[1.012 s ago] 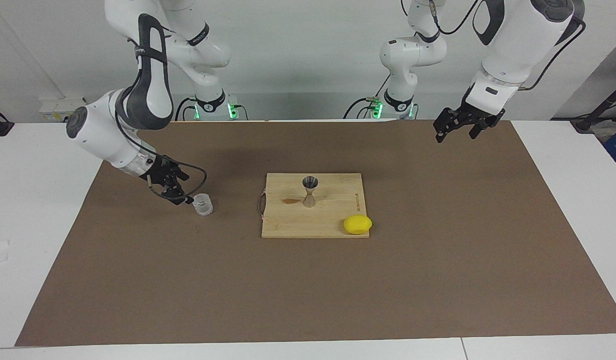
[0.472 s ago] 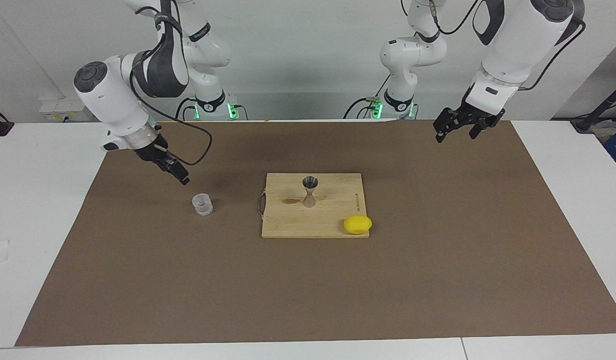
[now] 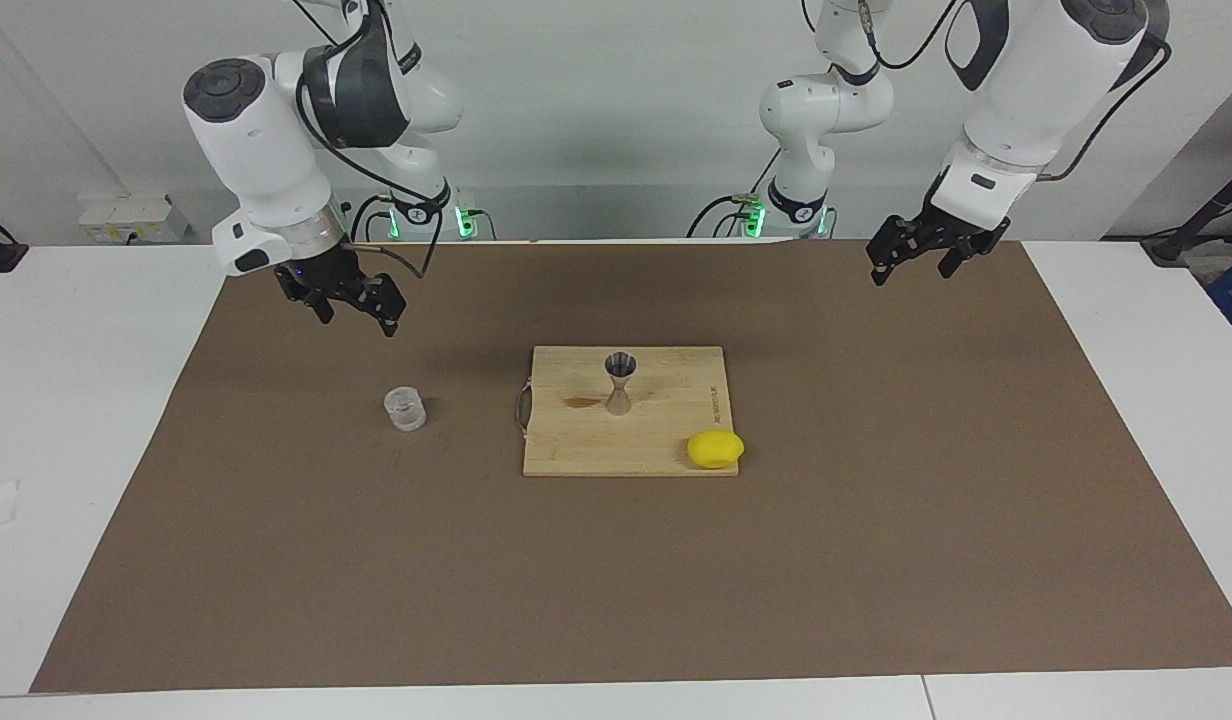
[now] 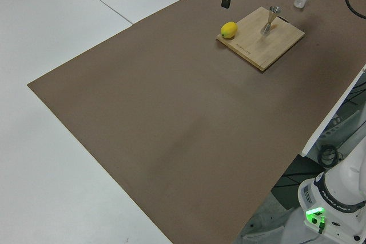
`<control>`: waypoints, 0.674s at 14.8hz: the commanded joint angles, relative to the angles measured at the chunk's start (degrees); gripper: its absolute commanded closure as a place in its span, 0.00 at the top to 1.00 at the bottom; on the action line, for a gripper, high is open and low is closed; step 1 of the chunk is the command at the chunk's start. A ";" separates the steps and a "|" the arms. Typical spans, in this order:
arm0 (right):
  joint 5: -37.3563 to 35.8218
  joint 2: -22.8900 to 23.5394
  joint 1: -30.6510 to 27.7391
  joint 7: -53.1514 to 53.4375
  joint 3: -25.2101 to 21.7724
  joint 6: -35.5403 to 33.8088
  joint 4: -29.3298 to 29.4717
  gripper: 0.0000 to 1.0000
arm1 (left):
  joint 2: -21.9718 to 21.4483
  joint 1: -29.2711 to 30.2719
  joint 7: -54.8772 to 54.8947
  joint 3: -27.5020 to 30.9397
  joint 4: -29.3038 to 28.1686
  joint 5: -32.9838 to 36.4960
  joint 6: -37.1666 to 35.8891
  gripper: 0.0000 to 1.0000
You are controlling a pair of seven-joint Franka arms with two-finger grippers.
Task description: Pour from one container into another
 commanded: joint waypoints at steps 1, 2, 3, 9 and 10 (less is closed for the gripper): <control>-1.74 4.59 -0.46 -2.22 1.43 -5.66 10.69 1.00 | -1.07 0.27 -0.41 -0.11 -0.71 1.01 -0.67 1.00; -2.61 5.65 -0.46 -2.22 1.60 -7.33 13.33 1.00 | -1.07 0.27 -0.41 -0.11 -0.71 1.01 -0.67 1.00; -3.14 6.35 -0.46 -2.22 1.95 -8.74 15.36 1.00 | -1.07 0.27 -0.41 -0.11 -0.71 1.01 -0.67 1.00; -3.41 4.96 -0.90 -3.88 2.04 -11.31 15.64 1.00 | -1.16 0.27 -0.41 -0.11 -0.71 1.01 -0.67 1.00; -3.41 4.87 -0.73 -4.06 2.04 -11.39 15.47 1.00 | -1.16 0.27 -0.41 -0.11 -0.71 1.01 -0.67 1.00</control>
